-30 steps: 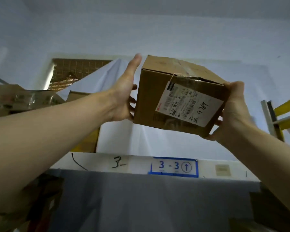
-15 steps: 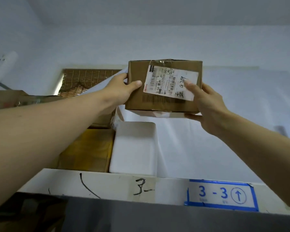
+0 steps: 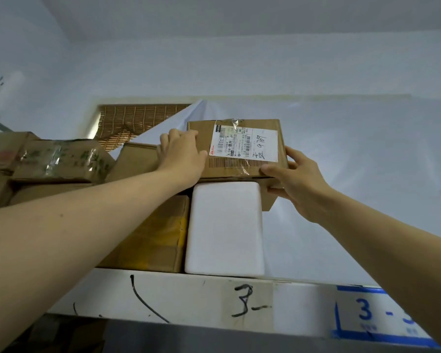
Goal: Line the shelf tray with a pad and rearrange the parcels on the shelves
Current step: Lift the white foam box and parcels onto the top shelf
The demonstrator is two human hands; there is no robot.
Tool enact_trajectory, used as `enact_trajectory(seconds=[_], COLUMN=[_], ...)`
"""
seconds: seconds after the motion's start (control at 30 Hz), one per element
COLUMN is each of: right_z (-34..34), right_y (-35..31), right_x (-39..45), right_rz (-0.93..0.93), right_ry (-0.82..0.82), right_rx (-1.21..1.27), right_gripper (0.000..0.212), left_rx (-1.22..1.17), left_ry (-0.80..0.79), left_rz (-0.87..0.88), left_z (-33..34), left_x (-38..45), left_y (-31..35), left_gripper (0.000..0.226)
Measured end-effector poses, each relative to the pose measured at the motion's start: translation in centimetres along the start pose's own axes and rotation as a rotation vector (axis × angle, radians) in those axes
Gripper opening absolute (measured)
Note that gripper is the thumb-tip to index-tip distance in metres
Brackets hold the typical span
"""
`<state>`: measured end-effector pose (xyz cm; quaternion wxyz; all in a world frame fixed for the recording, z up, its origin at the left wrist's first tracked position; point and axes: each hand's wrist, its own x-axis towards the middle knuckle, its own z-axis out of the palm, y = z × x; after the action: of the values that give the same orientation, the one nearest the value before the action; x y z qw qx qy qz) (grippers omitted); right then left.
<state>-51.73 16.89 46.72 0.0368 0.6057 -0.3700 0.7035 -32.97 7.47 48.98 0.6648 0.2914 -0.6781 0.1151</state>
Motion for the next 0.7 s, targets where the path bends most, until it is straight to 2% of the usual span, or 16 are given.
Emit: enact_trajectory(seconds=[0.13,0.47,0.6,0.7], right_z=[0.3,-0.9,-1.5,-1.9], right_y=[1.0,1.4,1.6,1.8], right_x=[0.1,-0.3,-0.6,-1.0], right_rz=[0.021,0.070,0.089,0.101], right_ry=[-0.001,-0.146,-0.171,-0.191], right_rx=[-0.034,-0.117,-0.126,-0.135], right_gripper=[0.059,0.043,0.048,0.042], left_rx=[0.001,0.083,0.130,0.148], left_ry=[0.025,0.181,0.218,0.219], left_rz=[0.009,-0.030,-0.057,-0.060], left_z=[1.1,3.5,4.4,4.9], left_x=[-0.5,-1.5,-2.0,-2.8], left_y=[-0.5,-1.1,-1.0,-0.8], left_gripper=[0.050,0.050,0.052,0.053])
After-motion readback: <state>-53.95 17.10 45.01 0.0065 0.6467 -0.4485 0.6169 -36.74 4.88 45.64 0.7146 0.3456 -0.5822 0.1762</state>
